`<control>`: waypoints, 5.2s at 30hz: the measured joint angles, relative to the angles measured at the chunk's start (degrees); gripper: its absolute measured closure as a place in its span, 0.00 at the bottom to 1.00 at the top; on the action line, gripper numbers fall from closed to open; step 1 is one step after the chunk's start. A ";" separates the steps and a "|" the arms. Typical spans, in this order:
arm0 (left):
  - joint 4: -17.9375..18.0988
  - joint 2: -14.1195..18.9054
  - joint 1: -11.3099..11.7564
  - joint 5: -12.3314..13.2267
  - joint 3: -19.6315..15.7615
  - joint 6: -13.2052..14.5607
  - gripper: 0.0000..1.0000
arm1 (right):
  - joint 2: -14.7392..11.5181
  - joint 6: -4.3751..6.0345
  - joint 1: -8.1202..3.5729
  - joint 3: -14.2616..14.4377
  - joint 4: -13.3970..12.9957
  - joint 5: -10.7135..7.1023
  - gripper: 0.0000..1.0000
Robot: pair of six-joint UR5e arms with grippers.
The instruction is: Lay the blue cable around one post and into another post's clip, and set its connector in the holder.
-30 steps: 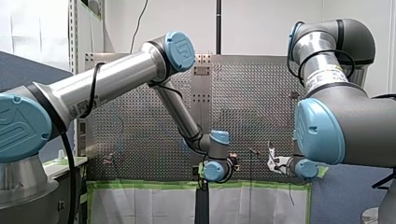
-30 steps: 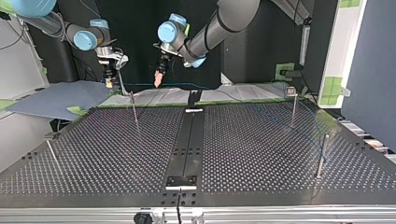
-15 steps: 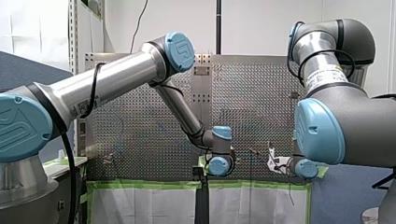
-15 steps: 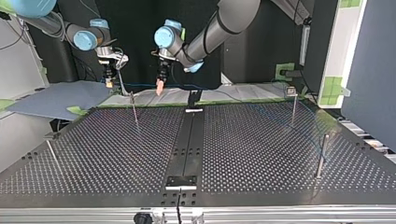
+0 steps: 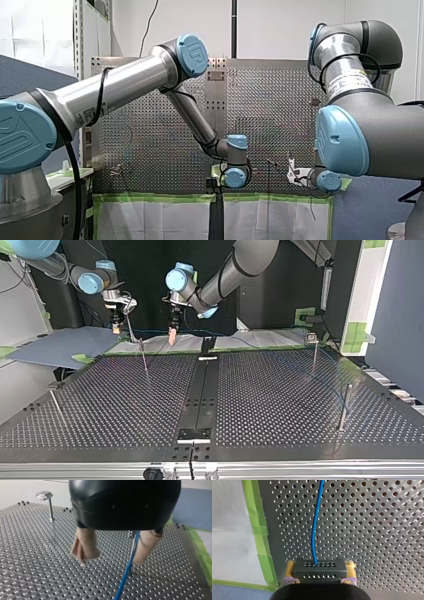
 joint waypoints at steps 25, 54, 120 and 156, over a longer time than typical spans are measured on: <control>3.22 -3.06 -0.33 2.18 0.19 1.67 1.00 | 0.02 1.16 -1.37 -1.01 -0.72 -0.06 0.99; 1.56 -4.82 0.70 6.68 5.49 -0.97 1.00 | 0.24 2.99 -3.71 -6.95 1.27 -0.14 0.99; -1.99 -8.12 5.19 12.73 8.73 -8.22 1.00 | 0.64 4.41 -4.26 -9.08 2.77 0.10 0.99; -3.92 -8.69 6.22 17.45 10.37 -7.32 0.00 | 1.02 6.15 -4.81 -10.59 1.98 1.13 0.99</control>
